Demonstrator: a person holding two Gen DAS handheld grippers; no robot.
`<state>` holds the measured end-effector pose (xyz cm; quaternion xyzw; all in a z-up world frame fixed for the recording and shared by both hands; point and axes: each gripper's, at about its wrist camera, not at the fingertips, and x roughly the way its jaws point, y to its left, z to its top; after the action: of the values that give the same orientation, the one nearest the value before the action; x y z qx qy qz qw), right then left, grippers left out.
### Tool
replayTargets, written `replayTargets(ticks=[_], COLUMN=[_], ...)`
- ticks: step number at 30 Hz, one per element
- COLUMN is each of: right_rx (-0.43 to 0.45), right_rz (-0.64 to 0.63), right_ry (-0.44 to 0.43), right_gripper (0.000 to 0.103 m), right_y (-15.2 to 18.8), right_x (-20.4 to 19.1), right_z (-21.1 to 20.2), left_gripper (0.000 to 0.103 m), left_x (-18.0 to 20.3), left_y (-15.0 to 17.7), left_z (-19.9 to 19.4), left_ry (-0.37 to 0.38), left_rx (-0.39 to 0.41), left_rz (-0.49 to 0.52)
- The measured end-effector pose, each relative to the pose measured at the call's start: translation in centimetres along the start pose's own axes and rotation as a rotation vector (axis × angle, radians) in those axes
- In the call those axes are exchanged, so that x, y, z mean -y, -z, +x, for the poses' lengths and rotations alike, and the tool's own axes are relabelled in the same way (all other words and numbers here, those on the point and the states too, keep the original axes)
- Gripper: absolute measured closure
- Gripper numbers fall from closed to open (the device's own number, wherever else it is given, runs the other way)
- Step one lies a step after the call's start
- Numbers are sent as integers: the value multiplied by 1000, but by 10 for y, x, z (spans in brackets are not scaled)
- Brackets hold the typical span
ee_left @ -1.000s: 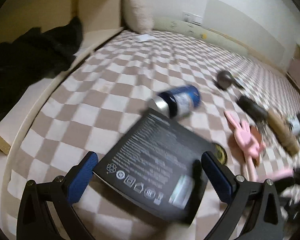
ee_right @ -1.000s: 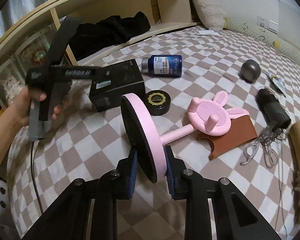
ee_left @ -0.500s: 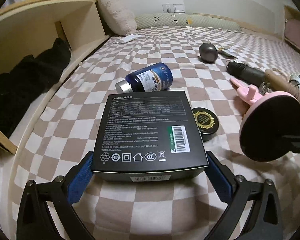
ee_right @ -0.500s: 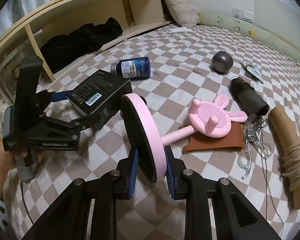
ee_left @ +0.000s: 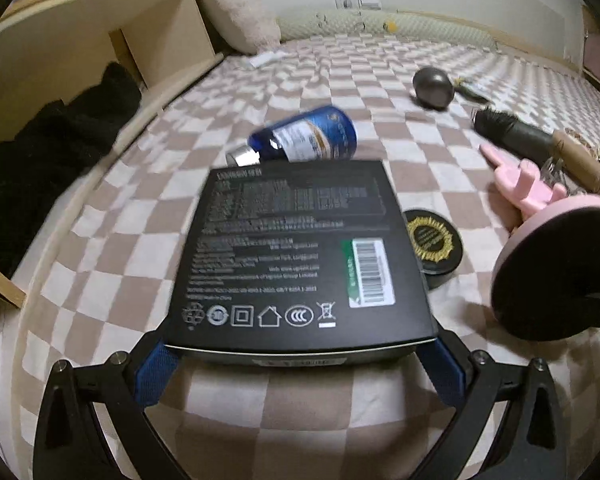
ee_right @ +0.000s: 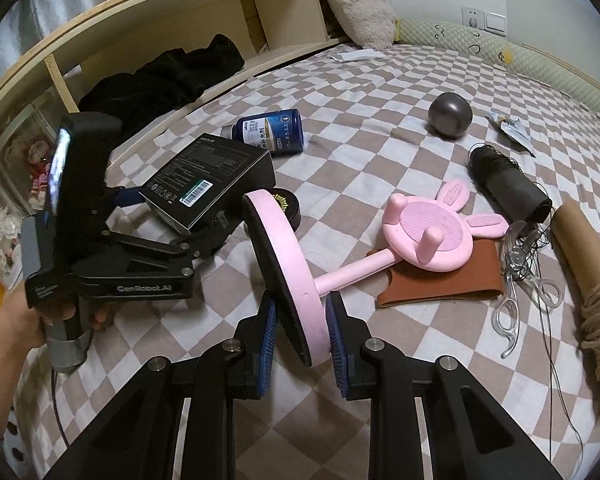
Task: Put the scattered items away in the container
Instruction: 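Grasp the black box with the left tool while the right tool grasps the pink mirror, then lift the black box with the left tool while the right tool carries the pink mirror to the bin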
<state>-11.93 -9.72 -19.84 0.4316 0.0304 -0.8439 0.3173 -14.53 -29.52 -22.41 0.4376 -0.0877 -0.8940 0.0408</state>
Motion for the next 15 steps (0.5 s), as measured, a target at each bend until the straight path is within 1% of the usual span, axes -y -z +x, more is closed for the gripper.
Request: replayTargets(ticks=[3, 15], right_rx=[3, 10], right_rz=[-5, -19], right_ry=[2, 17], right_gripper=[78, 78], right_y=[1, 4], right_x=[0, -1], right_z=[-1, -9], left_gripper=[0, 1], left_x=[-1, -5], left_y=[1, 5], left_z=[0, -28], left_ry=[15, -19], left_rx=[5, 104], left_rz=[-15, -45])
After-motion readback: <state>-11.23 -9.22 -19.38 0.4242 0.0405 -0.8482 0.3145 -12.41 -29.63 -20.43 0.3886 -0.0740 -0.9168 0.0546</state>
